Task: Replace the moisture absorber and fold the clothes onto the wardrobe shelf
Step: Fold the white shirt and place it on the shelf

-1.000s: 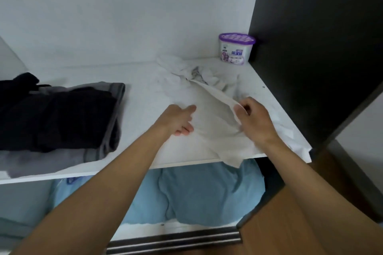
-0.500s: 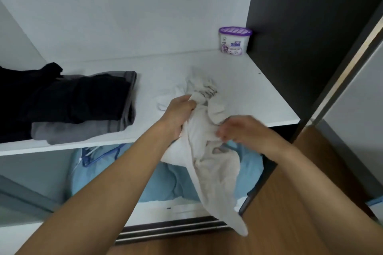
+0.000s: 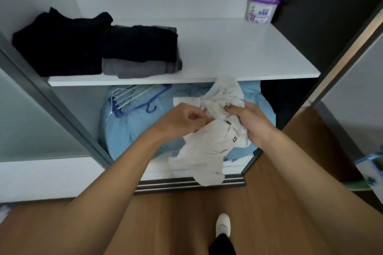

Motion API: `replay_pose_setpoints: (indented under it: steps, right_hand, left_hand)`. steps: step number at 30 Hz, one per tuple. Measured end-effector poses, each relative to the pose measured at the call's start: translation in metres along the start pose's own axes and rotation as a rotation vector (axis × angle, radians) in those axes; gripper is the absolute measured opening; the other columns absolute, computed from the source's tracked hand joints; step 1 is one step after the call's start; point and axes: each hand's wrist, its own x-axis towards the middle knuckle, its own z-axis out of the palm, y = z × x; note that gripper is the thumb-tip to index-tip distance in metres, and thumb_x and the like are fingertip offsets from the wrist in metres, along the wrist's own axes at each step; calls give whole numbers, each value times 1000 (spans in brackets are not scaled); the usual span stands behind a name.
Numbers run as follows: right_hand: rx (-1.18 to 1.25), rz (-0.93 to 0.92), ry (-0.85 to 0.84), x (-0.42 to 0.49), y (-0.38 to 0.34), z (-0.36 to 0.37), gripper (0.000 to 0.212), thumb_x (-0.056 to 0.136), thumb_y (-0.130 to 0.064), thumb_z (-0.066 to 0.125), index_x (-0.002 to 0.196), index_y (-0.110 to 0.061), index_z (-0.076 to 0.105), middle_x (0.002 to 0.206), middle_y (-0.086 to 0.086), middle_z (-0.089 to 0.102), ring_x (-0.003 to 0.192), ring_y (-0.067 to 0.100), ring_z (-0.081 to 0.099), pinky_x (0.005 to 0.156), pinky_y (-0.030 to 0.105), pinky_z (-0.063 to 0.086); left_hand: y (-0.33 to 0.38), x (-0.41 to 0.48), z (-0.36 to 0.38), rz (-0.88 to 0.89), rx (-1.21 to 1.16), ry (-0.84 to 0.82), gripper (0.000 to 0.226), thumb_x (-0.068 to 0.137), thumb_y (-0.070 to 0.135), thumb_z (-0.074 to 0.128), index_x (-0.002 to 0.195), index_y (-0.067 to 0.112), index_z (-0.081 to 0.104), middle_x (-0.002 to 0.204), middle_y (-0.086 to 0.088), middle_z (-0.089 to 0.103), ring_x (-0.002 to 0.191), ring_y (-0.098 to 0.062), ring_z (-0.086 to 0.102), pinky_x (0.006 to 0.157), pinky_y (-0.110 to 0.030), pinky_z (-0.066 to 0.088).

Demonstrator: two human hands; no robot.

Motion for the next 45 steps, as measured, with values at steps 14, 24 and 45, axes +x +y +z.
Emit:
replay_pose_setpoints:
  steps: [14,24,45]
  right_hand:
    - [-336,19,-188,-86,-5,45,29,89,-51,67,70,-31,78,77,-3,77,68,10,73,53,17,51]
    - [-536,81,40,-97,23,-16,40,91,-46,65,61,-20,72,54,-9,66,46,4,61,40,10,38]
    - [-616,-272,-33,-105,52,2,21,87,-4,47,76,14,47,73,32,43,61,19,35,58,31,27]
  left_hand:
    - [-40,-82,-3,-23,-257,151,16,84,45,61,82,34,73,83,10,76,76,-3,71,68,-22,50]
    - [-20,-86,3,-151,-172,129,39,95,38,64,59,22,60,59,6,52,55,-7,46,50,-18,33]
    - [-40,-84,26,-222,251,269,52,82,39,77,52,14,42,49,5,33,47,-12,31,52,-29,26]
